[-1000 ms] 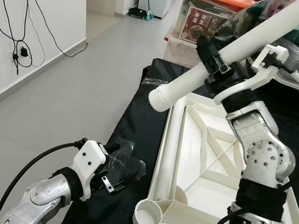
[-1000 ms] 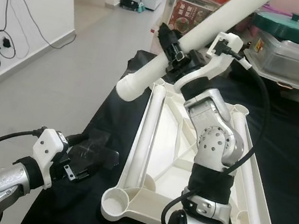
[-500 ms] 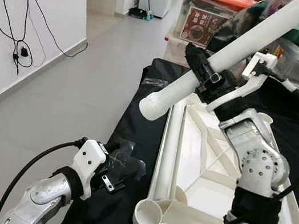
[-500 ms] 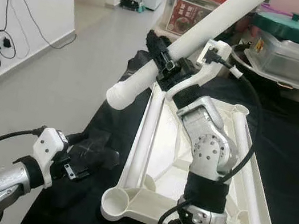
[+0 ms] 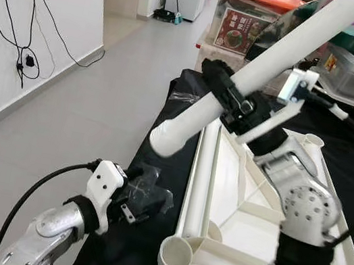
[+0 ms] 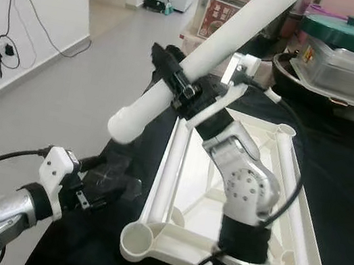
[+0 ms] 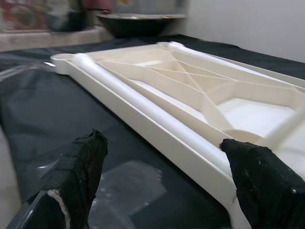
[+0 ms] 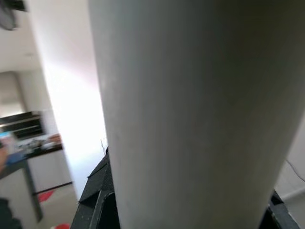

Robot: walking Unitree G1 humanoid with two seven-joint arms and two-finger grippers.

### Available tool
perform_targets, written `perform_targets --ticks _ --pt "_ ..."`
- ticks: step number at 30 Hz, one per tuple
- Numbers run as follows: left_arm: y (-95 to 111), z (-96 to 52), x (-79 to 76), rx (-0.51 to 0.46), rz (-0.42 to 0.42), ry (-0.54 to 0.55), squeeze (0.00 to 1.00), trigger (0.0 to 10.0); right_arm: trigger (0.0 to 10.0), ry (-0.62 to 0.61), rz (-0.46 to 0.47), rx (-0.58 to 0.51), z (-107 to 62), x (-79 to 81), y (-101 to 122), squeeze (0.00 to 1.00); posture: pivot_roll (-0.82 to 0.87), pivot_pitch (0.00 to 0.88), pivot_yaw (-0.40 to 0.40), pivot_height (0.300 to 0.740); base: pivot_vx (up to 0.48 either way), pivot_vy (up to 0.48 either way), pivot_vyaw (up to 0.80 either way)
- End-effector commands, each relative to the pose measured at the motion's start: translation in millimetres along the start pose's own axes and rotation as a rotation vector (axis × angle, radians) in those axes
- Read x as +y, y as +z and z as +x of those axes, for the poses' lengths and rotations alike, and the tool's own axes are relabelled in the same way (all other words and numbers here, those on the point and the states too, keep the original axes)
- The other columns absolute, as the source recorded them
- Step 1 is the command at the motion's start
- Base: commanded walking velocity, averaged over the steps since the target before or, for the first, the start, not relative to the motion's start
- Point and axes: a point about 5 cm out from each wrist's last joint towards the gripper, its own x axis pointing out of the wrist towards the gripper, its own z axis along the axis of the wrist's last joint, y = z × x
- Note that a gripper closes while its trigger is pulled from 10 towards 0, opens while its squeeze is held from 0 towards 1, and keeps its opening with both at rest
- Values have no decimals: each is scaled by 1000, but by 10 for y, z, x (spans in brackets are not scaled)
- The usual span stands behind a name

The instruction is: Building children table

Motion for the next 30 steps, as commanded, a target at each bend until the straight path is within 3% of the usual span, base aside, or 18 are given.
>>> perform_targets --ticks 1,12,19,21,23,24,26,30 --pt "-28 -30 -41 29 -18 -54 0 10000 0 67 -10 -12 -35 32 97 0 128 0 -74 740 0 0 0" --pt "-60 -45 -171 50 -55 -132 0 10000 0 187 -15 -56 -142 21 241 0 135 0 -74 740 0 0 0" --pt "9 -69 -83 34 -86 -132 0 10000 0 257 -3 -22 -180 57 169 0 141 0 -72 740 0 0 0" --pt "64 -74 -28 12 -108 -121 0 10000 0 280 -3 10 -198 57 133 0 139 0 -70 740 0 0 0" --pt "201 -76 62 -44 -152 -114 0 10000 0 331 -23 138 -253 68 19 0 135 0 -67 740 0 0 0" --pt "201 -76 62 -44 -152 -114 0 10000 0 331 -23 138 -253 68 19 0 135 0 -67 740 0 0 0" --pt "269 -73 97 -60 -151 -124 0 10000 0 349 -42 245 -299 54 -67 0 131 0 -64 740 0 0 0" --pt "278 -76 88 -45 -136 -157 0 10000 0 357 -44 304 -325 32 -121 0 129 0 -63 740 0 0 0"
